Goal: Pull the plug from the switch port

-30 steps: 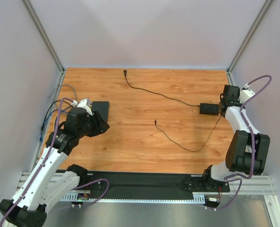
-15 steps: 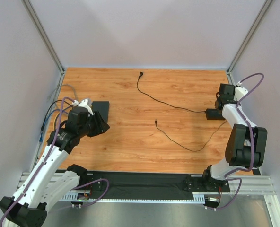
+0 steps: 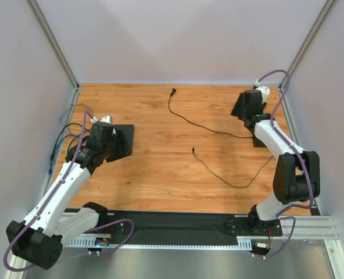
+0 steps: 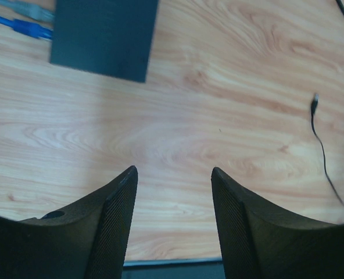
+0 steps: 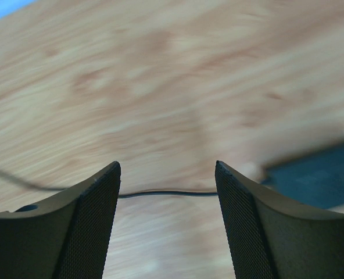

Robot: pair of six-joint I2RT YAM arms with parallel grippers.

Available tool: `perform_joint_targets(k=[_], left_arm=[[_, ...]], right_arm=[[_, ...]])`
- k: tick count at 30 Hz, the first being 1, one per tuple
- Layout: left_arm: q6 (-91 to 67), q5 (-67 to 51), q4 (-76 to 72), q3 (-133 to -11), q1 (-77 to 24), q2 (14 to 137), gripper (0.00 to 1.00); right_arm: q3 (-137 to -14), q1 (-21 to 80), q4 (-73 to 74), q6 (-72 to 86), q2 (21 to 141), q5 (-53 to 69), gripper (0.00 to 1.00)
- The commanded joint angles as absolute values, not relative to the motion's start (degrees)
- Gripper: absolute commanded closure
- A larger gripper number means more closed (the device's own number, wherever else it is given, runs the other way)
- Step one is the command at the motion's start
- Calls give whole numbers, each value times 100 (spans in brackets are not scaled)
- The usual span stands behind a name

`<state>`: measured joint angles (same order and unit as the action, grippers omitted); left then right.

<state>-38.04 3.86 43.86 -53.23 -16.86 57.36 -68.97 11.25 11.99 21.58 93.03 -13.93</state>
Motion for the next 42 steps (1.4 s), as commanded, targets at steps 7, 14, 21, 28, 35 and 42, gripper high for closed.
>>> perform_joint_targets(k=[7,14,21,28,35,42], left_arm=[[-3814,413,3701,-5388,-493,6240,44],[-3981,229,2902,-4485,210,6302,46],[-4280,35,1926,-3797,562,6477,60],[-4157,-184,1600,-3911,589,7048,68],[-3885,-421,1398,-4104,729,7541,62],[-3595,-282,1318,-4131,765,7629,59]], right_arm=[[-8094,3163,-429,2504,11071,2185,37],[-9043,4139,-510,2768,12040,2434,39],[-9659,4307,-606,3164,12831,2812,50],[-9984,4315,-598,3234,13183,2970,53],[-10353,4315,-606,3366,13544,3234,52],[-10608,4315,-598,3489,13807,3393,52]])
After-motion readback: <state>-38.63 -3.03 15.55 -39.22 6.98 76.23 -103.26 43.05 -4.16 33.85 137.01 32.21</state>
